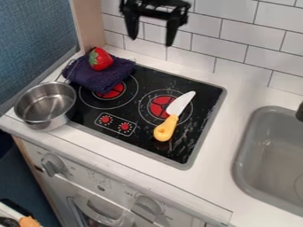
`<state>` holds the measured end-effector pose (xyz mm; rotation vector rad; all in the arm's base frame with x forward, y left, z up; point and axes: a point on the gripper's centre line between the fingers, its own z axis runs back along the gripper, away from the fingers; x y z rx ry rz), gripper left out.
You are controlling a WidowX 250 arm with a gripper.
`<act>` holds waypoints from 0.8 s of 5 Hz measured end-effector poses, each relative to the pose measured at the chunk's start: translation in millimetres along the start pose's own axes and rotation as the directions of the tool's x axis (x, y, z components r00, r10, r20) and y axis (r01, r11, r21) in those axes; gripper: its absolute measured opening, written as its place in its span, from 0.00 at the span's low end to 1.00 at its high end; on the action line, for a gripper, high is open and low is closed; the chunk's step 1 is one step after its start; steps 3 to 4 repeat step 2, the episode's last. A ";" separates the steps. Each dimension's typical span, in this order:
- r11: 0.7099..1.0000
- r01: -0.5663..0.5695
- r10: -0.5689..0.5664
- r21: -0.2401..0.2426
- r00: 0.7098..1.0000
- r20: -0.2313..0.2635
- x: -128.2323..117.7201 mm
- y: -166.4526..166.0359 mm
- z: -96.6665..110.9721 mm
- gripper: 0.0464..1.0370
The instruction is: Put the strawberry on the left burner
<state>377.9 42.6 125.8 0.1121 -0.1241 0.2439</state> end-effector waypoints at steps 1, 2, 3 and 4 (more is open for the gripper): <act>0.999 0.029 -0.031 -0.042 0.999 -0.040 -8.9 -28.6 10.9 0.96; 0.996 -0.005 -0.001 -0.086 0.998 -0.070 -28.6 -41.1 19.8 0.96; 0.996 -0.005 -0.001 -0.086 0.998 -0.070 -28.6 -41.1 19.8 0.96; 0.996 -0.005 -0.001 -0.086 0.998 -0.070 -28.6 -41.1 19.8 0.96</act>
